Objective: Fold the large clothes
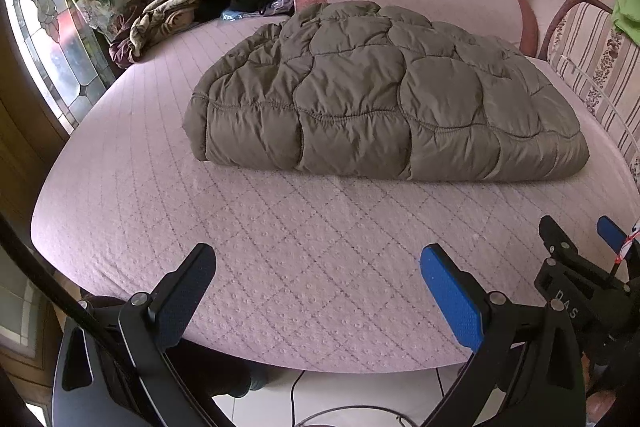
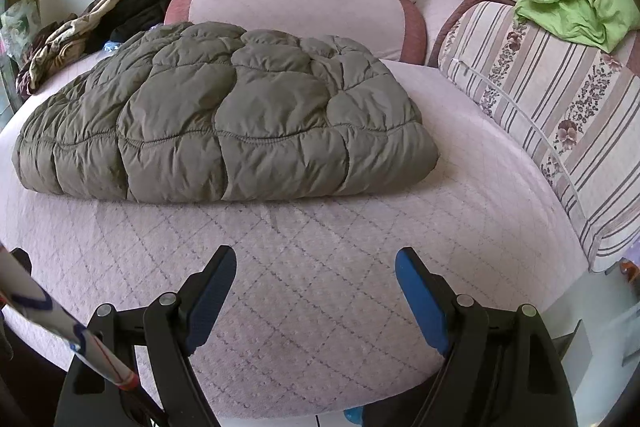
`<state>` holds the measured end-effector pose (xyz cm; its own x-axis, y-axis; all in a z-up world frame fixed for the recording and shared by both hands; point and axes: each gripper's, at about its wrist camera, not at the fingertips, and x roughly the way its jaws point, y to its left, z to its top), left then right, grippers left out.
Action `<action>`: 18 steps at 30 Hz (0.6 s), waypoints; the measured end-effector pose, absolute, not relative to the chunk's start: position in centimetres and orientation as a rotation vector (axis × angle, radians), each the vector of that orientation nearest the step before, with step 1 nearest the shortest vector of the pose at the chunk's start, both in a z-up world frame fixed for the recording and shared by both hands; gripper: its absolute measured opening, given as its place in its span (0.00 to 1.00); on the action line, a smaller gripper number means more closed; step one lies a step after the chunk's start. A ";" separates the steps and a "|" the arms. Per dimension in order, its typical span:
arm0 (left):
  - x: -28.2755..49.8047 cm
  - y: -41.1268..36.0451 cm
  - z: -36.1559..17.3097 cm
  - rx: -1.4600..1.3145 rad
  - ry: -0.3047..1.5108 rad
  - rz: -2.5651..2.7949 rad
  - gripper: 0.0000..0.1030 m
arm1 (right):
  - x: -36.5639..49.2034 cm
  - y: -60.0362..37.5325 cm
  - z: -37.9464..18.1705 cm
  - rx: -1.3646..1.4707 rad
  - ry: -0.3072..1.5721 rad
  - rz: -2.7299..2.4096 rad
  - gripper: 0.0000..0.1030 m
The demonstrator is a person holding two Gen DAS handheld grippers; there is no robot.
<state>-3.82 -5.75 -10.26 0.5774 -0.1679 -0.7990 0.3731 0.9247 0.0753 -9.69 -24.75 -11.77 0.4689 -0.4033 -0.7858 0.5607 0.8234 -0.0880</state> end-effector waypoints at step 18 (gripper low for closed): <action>-3.9 -5.5 -10.3 0.234 0.918 -0.320 0.99 | -9.9 -24.1 -11.4 0.179 0.894 -0.590 0.83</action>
<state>-3.92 -5.52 -10.27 0.5658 -0.1704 -0.8068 0.3675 0.9280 0.0617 -9.88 -24.06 -11.39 0.4806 -0.4085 -0.7760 0.5533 0.8278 -0.0931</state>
